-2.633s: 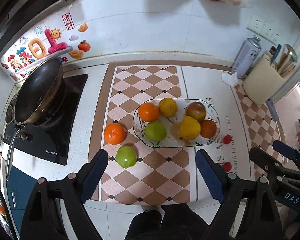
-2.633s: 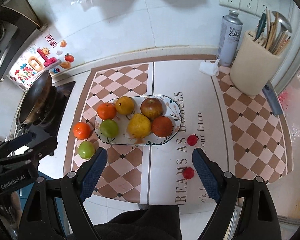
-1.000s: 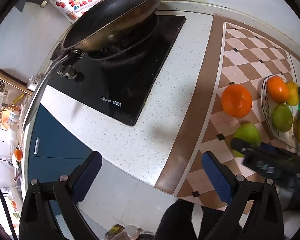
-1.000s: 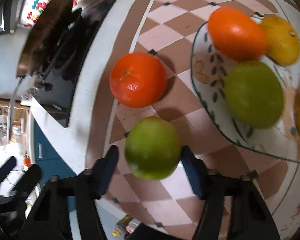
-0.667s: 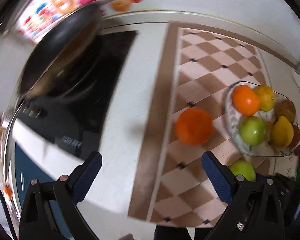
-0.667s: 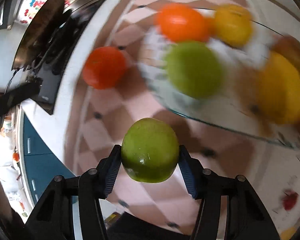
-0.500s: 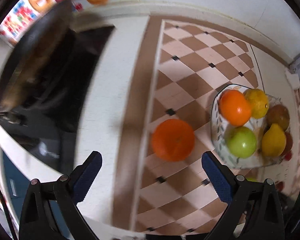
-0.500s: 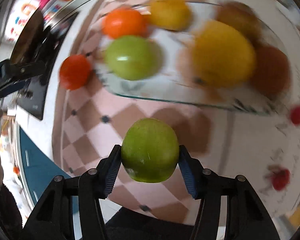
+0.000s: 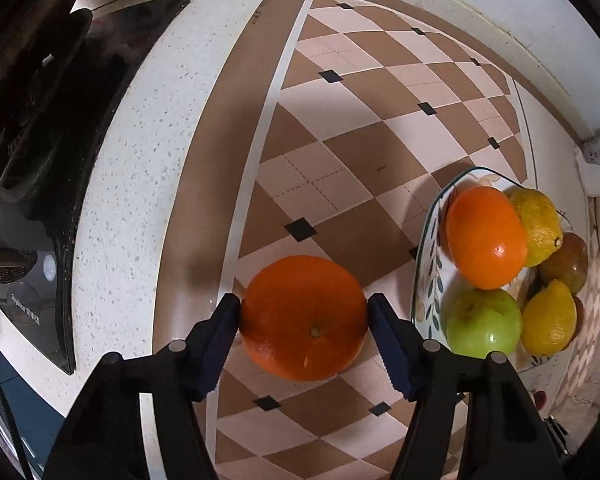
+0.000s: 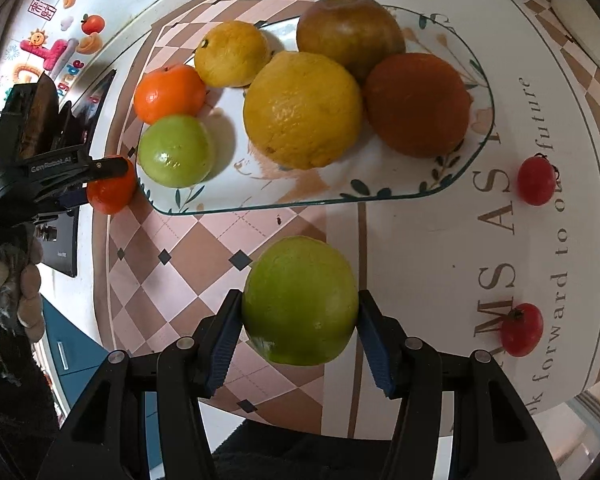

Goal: Organize fruits
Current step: 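Carry the orange onto the plate with the left tool while the right tool carries the green apple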

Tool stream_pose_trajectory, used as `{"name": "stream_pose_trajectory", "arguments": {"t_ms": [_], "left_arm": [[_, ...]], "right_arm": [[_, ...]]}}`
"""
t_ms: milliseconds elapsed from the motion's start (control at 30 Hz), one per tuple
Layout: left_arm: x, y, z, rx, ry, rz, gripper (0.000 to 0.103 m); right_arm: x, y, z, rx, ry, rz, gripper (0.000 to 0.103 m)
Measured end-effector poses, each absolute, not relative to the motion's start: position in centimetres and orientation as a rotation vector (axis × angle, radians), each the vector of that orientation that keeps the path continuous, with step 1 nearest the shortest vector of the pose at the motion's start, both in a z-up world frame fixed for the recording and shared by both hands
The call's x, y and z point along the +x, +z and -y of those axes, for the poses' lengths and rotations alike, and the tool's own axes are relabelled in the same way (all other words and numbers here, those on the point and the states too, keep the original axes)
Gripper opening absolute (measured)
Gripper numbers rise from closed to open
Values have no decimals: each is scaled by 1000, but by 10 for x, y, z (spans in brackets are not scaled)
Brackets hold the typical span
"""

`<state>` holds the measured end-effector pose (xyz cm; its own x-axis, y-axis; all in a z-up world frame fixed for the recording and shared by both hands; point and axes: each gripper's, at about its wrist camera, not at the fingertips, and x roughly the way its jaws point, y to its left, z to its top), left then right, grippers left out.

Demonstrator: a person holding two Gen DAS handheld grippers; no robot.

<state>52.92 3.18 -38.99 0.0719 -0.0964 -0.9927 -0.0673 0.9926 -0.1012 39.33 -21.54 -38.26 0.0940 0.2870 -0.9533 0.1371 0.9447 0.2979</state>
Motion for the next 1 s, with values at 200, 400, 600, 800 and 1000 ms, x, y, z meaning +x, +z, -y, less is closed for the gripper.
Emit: {"name": "stream_pose_trajectory", "arguments": {"t_ms": [200,400,600,800,1000], "left_arm": [[529,-393,-33,-132,-12,-1501,63],[491,-386,-31,-153,-18,-1507,63],[465,-406,-26,-183,-38,-1553,64],[463,-403,-15,-158,-6,-1516,63],[465,-368,-9,-182,-48,-1487,62]], "right_arm": [[394,-385,215,332,115,-1494,59],[394,-387,211,317,133,-1504,59],[396,-395,210,326,138,-1521,59],[399,-396,214,331,156,-1516,59],[393,-387,212,314,185,-1498,59]]}}
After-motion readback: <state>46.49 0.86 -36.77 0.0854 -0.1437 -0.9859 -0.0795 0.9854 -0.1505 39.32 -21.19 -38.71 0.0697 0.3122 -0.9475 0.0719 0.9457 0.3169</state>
